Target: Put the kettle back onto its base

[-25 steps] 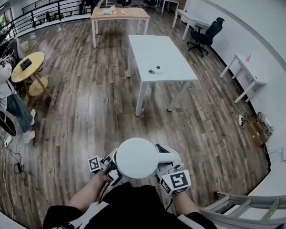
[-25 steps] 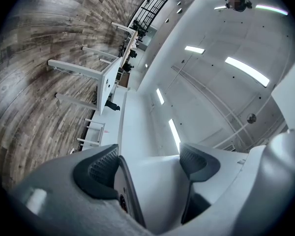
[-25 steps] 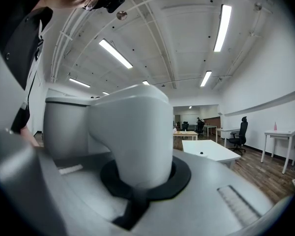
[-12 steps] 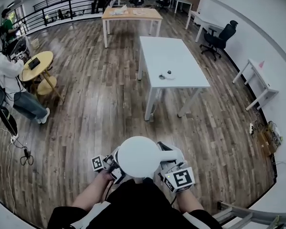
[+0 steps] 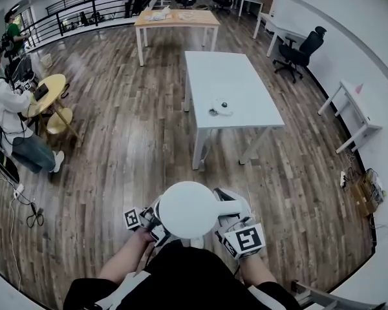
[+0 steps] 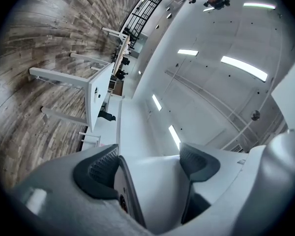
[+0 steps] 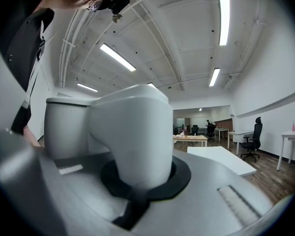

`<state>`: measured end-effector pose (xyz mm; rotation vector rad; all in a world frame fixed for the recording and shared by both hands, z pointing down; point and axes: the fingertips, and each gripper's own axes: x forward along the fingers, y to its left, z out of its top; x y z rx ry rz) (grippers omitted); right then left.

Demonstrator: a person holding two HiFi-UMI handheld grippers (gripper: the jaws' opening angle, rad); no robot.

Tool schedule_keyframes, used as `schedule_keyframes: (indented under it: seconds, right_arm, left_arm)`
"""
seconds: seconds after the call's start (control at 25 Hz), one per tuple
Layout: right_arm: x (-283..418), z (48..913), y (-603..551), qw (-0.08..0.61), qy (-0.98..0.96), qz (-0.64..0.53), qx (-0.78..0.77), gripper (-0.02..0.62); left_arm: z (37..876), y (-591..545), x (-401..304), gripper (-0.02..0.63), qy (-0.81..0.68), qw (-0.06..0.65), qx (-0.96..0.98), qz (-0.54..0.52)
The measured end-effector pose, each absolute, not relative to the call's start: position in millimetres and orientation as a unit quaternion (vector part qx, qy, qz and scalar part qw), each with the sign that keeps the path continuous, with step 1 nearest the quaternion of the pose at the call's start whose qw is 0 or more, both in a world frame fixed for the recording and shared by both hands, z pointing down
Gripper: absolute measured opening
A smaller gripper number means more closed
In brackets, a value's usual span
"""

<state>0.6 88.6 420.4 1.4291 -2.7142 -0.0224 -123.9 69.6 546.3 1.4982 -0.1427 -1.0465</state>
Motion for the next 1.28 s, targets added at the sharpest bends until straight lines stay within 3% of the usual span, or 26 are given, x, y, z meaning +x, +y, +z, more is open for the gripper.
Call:
schedule_keyframes:
  seconds: [0.72, 1.28]
  right_arm:
    - [96.3, 420.4, 10.9, 0.04, -0.882, -0.004, 0.47, 0.006]
    - [103.1, 426.5, -67.8, 0.038, -0.868, -0.003, 0.496, 0.006]
  left_arm:
    - [548.6, -6.0, -28.8, 0.39, -0.066, 0.611, 0.646, -0.453]
    - [554.4, -91.9, -21.1, 0.39, -0.047, 0.624, 0.648, -0.434]
